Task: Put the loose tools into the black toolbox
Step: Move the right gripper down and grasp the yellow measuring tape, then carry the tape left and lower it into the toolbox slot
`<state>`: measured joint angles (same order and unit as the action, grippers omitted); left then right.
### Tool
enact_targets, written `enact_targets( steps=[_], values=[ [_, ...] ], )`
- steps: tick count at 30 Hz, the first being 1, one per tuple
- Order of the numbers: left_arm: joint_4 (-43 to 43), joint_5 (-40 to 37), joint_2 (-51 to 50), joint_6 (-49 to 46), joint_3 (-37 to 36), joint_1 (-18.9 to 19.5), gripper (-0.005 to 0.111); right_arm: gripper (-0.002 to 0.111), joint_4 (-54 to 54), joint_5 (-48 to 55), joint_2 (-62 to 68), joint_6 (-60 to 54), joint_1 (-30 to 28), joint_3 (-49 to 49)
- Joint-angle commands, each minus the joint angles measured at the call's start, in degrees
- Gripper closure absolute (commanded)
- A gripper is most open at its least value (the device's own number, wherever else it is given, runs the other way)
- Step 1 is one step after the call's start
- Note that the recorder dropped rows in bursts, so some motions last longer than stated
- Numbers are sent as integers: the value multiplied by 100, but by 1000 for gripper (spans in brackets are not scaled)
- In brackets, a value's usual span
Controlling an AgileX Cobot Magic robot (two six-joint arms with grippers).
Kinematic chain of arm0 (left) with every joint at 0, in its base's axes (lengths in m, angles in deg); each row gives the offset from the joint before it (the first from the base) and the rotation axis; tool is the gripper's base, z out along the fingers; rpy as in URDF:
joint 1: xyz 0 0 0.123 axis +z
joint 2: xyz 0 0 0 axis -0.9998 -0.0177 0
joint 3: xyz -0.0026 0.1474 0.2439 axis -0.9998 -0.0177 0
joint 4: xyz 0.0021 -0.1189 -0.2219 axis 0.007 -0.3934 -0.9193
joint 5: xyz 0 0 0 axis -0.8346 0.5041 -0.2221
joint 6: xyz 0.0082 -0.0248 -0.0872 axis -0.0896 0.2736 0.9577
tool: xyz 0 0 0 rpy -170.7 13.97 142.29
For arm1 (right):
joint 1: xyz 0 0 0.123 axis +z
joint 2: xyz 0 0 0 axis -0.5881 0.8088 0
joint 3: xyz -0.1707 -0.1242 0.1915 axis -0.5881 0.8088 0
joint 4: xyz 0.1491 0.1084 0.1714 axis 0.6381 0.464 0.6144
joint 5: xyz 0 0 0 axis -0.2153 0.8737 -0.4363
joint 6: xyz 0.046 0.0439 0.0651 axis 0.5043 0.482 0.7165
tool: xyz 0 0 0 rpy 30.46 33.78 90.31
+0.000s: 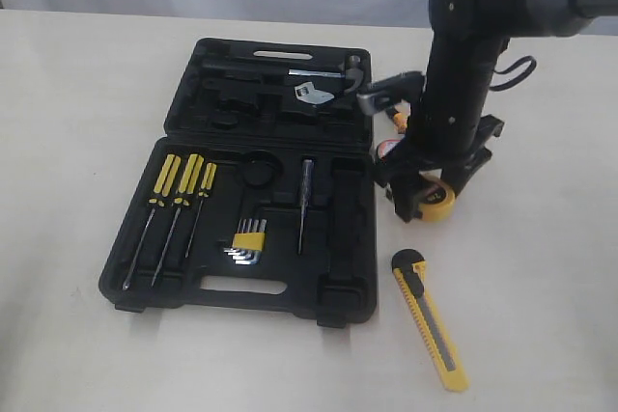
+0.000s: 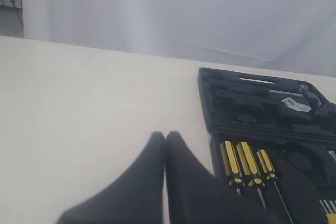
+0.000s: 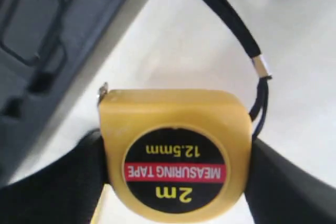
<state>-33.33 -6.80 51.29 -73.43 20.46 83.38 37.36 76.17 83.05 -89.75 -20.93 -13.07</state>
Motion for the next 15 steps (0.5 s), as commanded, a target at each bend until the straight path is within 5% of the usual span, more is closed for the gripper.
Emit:
enact_targets(
  steps=[1, 8, 15],
  values=[
    [-11, -8, -23, -2, 30, -33, 107, 108, 23, 97, -546, 1208, 41, -317],
    [-11, -8, -23, -2, 30, -33, 107, 108, 61, -502, -692, 2219, 453, -851],
    [29, -8, -23, -2, 30, -33, 107, 108, -239, -1721, 602, 3227, 700, -2079]
  ],
)
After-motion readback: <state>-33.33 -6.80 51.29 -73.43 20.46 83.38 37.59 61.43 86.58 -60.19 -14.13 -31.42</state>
